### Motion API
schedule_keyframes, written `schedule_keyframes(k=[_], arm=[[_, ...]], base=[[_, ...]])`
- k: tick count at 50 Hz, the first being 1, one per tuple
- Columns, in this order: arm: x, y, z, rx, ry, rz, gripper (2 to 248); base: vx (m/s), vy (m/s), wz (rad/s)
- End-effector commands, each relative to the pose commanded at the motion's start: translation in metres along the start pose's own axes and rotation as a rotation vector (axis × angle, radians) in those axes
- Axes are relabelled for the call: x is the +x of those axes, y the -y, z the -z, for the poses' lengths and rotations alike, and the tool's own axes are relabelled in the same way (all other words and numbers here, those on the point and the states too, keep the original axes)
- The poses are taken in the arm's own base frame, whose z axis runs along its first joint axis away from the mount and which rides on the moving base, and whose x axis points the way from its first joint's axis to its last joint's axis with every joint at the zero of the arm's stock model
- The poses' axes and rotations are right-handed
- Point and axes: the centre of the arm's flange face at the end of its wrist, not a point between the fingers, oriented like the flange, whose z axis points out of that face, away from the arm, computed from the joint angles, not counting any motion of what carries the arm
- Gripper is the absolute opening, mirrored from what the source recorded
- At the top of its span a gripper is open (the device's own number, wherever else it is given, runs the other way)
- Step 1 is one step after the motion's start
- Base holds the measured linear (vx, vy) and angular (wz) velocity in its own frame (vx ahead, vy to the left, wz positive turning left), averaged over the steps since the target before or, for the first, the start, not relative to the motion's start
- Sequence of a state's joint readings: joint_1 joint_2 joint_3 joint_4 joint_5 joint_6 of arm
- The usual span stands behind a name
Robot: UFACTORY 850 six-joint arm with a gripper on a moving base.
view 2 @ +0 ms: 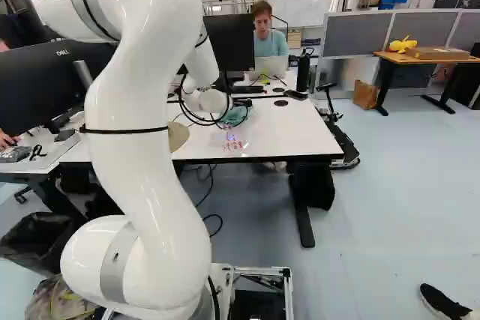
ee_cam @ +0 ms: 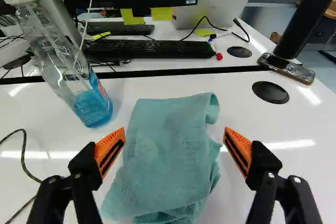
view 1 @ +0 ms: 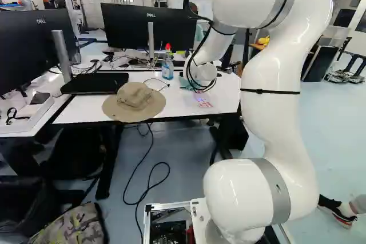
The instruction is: Clean the table with the green towel
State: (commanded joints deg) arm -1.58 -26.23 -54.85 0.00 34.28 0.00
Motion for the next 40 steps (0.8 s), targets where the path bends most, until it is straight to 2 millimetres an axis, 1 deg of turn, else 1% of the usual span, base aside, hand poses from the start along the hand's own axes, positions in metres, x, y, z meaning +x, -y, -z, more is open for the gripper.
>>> schedule_keyframes(k=[17, 30, 40], arm=[[-0.004, 0.000, -0.001, 0.000, 0.045, 0.000, 247], [0.001, 0.000, -0.014, 0.000, 0.036, 0.000, 247], [0.002, 0.000, -0.016, 0.000, 0.035, 0.000, 247]], base=[[0.000, 0.000, 0.000], [0.000, 0.000, 0.000], [0.000, 0.000, 0.000]])
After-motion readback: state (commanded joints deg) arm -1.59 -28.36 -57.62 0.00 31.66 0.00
